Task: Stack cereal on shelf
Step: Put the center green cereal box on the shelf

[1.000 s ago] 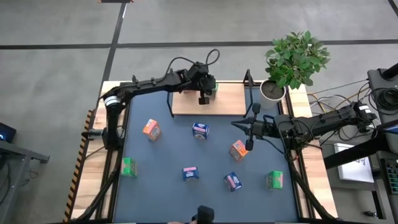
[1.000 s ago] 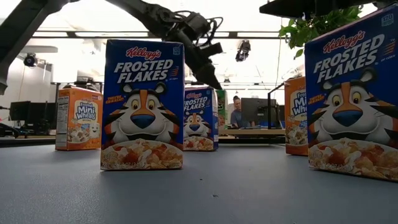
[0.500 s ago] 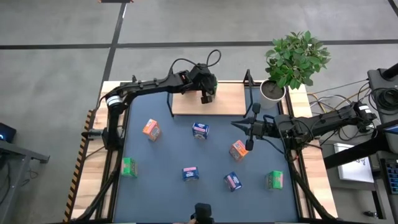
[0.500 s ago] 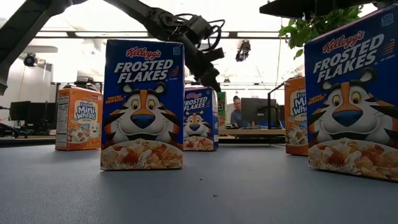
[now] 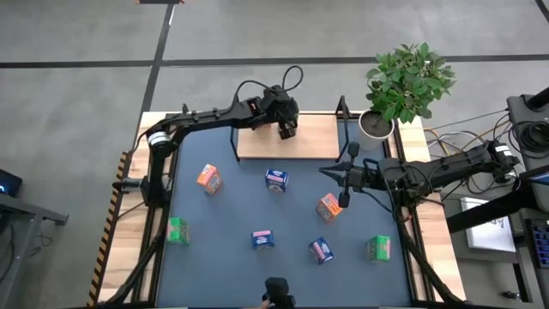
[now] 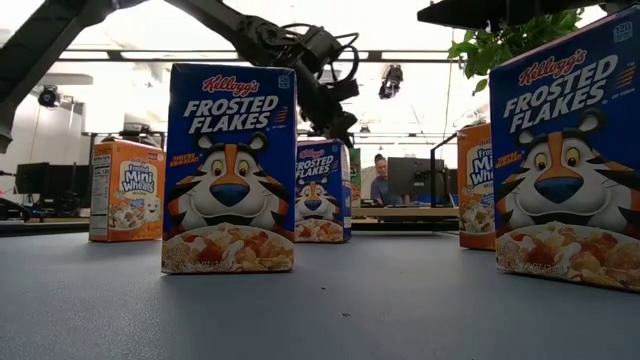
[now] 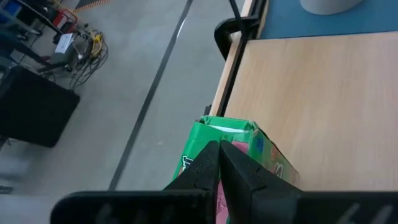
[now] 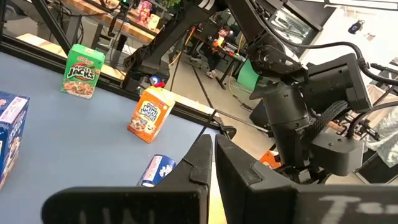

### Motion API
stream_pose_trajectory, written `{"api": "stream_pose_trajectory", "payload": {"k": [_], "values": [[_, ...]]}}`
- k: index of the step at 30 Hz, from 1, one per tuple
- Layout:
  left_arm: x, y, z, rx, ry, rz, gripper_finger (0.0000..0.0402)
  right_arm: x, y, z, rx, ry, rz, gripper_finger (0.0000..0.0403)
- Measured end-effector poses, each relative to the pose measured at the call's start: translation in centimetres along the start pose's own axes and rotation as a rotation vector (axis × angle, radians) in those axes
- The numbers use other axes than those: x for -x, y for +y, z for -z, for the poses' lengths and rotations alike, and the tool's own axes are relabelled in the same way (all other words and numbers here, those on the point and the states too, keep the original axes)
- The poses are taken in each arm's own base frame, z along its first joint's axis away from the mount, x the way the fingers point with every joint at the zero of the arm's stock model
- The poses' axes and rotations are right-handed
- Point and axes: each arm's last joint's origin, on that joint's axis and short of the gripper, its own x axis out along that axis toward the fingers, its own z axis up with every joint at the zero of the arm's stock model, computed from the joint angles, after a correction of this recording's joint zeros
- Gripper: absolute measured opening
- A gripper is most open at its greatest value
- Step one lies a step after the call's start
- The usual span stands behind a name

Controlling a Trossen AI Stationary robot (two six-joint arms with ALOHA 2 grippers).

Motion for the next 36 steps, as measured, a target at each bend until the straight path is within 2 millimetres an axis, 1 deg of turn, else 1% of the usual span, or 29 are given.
{"api": "stream_pose_trajectory", "payload": {"k": [11, 17, 21, 23, 25, 28, 32, 36], "values": [[0.1, 0.1, -0.2, 0.004, -0.023, 0.003, 0.0000, 0.0, 0.0, 0.0, 0.000, 0.000, 0.000, 0.0011], [1.0, 0.4, -0.7, 0.006, -0.039, -0.001, 0.0000, 0.0, 0.0, 0.0, 0.000, 0.000, 0.000, 0.0011], [2.3, 0.4, -1.3, -0.009, -0.055, 0.004, 0.0000, 0.0, 0.0, 0.0, 0.000, 0.000, 0.000, 0.0011], [3.1, 0.2, -1.6, -0.069, -0.063, 0.051, 0.0000, 0.0, 0.0, 0.0, 0.001, 0.000, 0.000, 0.0011], [3.7, -0.4, -1.6, -0.140, -0.066, 0.139, 0.0000, 0.0, 0.0, 0.0, 0.001, 0.000, 0.000, 0.0011], [4.0, -1.6, -1.0, -0.240, -0.037, 0.284, 0.0000, 0.0, 0.0, 0.0, 0.000, 0.000, 0.000, 0.0011], [3.2, -2.7, 0.1, -0.285, 0.020, 0.323, 0.0000, 0.0, 0.0, 0.0, 0.001, 0.000, 0.000, 0.0011], [1.6, -3.3, 1.4, -0.279, 0.085, 0.241, 0.0000, 0.0, 0.0, 0.0, 0.000, 0.000, 0.000, 0.0011]]}}
